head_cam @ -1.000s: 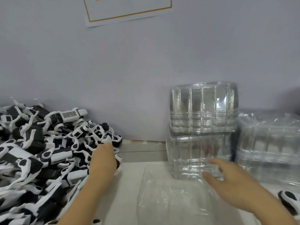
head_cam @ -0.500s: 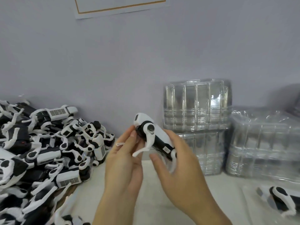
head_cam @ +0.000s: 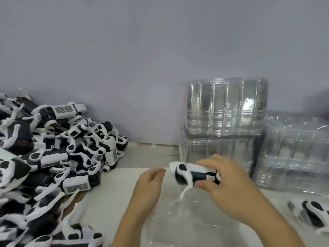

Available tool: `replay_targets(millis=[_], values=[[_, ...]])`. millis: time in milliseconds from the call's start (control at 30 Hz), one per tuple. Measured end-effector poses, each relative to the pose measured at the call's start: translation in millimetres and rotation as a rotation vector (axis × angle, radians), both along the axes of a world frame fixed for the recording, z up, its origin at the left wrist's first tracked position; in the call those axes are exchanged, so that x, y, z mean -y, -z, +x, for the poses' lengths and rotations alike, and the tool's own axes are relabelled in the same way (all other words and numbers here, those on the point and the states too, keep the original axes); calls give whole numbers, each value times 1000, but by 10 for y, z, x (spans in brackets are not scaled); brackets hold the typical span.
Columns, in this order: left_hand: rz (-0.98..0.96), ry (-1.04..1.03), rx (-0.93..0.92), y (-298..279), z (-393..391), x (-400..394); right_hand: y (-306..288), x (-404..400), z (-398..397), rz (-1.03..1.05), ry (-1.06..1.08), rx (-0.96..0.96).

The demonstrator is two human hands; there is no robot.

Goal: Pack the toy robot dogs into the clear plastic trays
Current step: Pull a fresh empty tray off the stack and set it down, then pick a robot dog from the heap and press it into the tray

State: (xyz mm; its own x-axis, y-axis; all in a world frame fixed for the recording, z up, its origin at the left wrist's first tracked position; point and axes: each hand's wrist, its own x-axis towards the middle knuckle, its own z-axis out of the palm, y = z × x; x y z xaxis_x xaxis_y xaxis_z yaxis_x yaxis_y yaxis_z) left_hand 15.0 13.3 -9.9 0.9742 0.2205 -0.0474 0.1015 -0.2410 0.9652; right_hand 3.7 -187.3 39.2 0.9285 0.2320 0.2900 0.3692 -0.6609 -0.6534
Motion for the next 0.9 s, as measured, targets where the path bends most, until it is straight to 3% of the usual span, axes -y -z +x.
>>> replay_targets(millis=[133,367,500,667,767,900], values=[[-154,59,-58,-23,-17,-7,148,-252,2,-17,-2,37],[-152,-47,-58,22,4,2,269,-219,7,-111,26,-78],[-193,50,-89,35,-1,-14,330,-285,7,-225,70,8],[10,32,-116,34,5,2,334,-166,16,-96,77,-89],[158,19,-106,-5,9,17,324,-9,49,-199,168,-82],[485,112,123,-97,-28,55,339,71,76,-8,224,-271]])
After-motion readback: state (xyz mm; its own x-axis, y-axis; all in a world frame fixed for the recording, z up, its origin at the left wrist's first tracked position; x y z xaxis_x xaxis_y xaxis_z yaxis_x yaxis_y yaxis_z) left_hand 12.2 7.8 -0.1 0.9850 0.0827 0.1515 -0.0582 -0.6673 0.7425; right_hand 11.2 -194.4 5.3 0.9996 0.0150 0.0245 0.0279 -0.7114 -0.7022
